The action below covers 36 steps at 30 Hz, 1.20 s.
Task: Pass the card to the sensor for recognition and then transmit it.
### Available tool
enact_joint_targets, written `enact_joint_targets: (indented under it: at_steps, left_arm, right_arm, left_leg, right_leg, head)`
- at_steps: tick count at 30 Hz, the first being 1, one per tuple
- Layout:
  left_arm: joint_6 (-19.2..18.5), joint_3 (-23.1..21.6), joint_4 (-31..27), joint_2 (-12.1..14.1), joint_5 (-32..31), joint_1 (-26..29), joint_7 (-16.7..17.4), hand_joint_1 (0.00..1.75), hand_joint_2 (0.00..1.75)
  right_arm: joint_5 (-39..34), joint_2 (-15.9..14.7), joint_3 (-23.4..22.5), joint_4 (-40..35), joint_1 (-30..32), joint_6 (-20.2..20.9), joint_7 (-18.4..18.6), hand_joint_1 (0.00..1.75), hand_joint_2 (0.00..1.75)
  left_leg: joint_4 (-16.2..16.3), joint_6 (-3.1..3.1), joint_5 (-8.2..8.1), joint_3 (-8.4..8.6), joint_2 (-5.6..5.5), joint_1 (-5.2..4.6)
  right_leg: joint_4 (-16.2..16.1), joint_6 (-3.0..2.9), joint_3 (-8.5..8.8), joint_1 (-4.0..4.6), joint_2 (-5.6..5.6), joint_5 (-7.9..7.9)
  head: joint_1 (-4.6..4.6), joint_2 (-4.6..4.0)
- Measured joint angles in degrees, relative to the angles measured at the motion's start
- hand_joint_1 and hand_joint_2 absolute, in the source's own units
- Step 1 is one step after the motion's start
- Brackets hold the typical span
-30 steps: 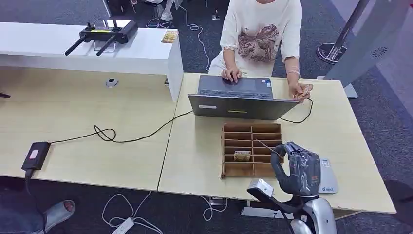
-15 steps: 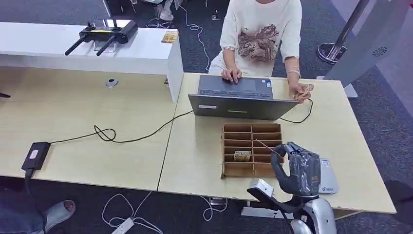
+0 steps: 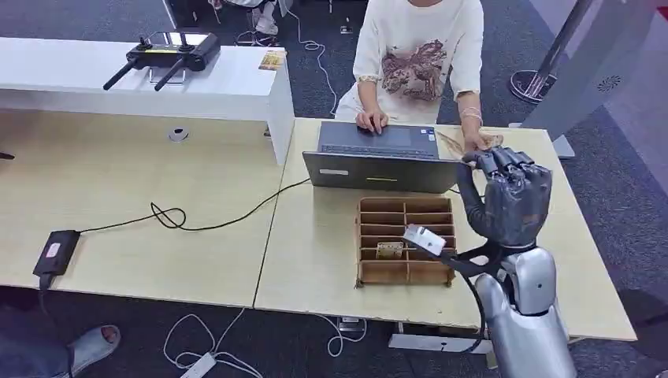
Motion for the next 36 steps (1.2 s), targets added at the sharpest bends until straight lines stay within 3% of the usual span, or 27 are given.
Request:
enact_joint_targets:
  at_steps: [3, 15, 24, 36]
  left_arm:
    - [0.0, 0.0, 0.0, -0.02, -0.02, -0.01, 0.0, 0.0, 0.0]
    - [-0.07, 0.0, 0.0, -0.09, -0.02, 0.0, -0.15, 0.0, 0.0]
    - [-0.07, 0.0, 0.0, -0.11, -0.04, 0.0, -0.17, 0.0, 0.0]
    - [1.16, 0.81, 0.0, -0.24, 1.2, 0.03, -0.07, 0.0, 0.0]
  right_arm:
    - [0.13, -0.35, 0.87, 1.9, -2.65, 0.07, 0.53, 1.75, 1.75]
    - [1.31, -0.74, 1.31, 4.04, -0.2, -0.02, 1.77, 1.75, 1.75]
    - [-4.07, -0.74, 2.4, 4.65, -0.22, -0.04, -0.48, 1.75, 1.75]
    - [-6.08, -1.05, 4.17, 4.63, -0.63, -0.04, -0.57, 1.75, 1.75]
  left_leg:
    - [0.0, -0.01, -0.01, 0.02, -0.02, 0.0]
    - [-0.01, -0.09, -0.12, -0.08, -0.11, 0.02]
    - [-0.01, -0.09, -0.11, -0.08, -0.11, 0.02]
    - [-0.01, -0.09, -0.11, -0.08, -0.1, 0.02]
  right_leg:
    - [0.0, 0.0, -0.01, 0.01, -0.01, 0.0]
    - [0.01, -0.04, -0.07, 0.03, -0.06, -0.13]
    - [0.01, -0.04, -0.07, 0.03, -0.06, -0.12]
    - [0.01, -0.04, -0.06, 0.03, -0.06, -0.12]
  head:
    - [-0.02, 0.0]
    - [0.0, 0.0]
    - [0.0, 0.0]
    - [0.0, 0.0]
